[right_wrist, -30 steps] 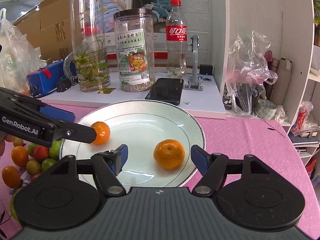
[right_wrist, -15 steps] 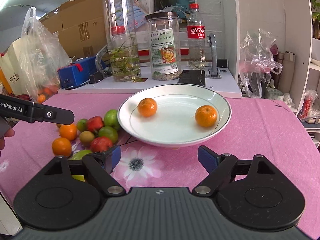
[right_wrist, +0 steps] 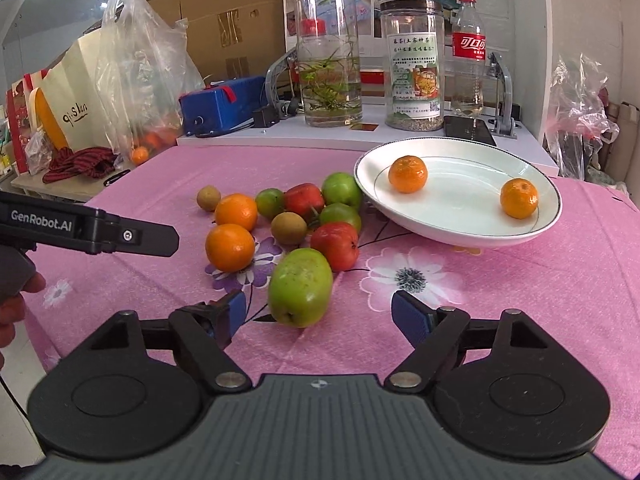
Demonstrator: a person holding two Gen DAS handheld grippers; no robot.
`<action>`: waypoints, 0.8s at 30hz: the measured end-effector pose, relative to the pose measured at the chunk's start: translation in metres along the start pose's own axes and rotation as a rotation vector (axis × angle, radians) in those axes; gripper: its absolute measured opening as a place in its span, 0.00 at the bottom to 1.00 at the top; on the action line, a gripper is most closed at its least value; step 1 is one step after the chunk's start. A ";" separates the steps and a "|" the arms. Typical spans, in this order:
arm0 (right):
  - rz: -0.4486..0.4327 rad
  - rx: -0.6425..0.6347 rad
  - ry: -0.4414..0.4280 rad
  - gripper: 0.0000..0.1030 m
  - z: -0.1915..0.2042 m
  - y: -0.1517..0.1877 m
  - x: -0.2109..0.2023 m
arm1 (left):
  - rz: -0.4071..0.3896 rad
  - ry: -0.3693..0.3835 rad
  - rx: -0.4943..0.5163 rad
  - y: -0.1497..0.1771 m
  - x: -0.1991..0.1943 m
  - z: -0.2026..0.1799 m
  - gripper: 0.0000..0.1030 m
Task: Organize fruits
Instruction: 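Grasp an orange with the left tool while the right tool grasps a green fruit, then carry the orange and the green fruit over the white plate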
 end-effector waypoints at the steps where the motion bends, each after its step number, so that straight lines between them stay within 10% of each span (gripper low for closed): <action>1: 0.005 0.003 0.000 1.00 0.002 -0.001 0.003 | -0.001 0.006 0.001 0.000 -0.001 0.000 1.00; 4: 0.011 -0.003 -0.001 0.92 0.006 -0.003 0.012 | -0.009 0.021 0.036 0.001 -0.003 -0.005 1.00; 7: 0.027 0.006 0.011 0.63 0.004 -0.002 0.017 | -0.023 0.052 0.078 0.001 -0.001 -0.015 1.00; 24: -0.007 0.061 0.003 0.63 -0.012 0.005 -0.007 | 0.024 0.089 0.210 -0.007 0.044 -0.058 0.99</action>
Point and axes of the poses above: each gripper's, at about its wrist camera, not at the fingertips, and x roughly the way its jaws point, z to its left, y to its underside, the point moved 4 cm from there along x, roughly the way its jaws point, and after that the axes turned 13 degrees about -y, right-handed, at the moved point
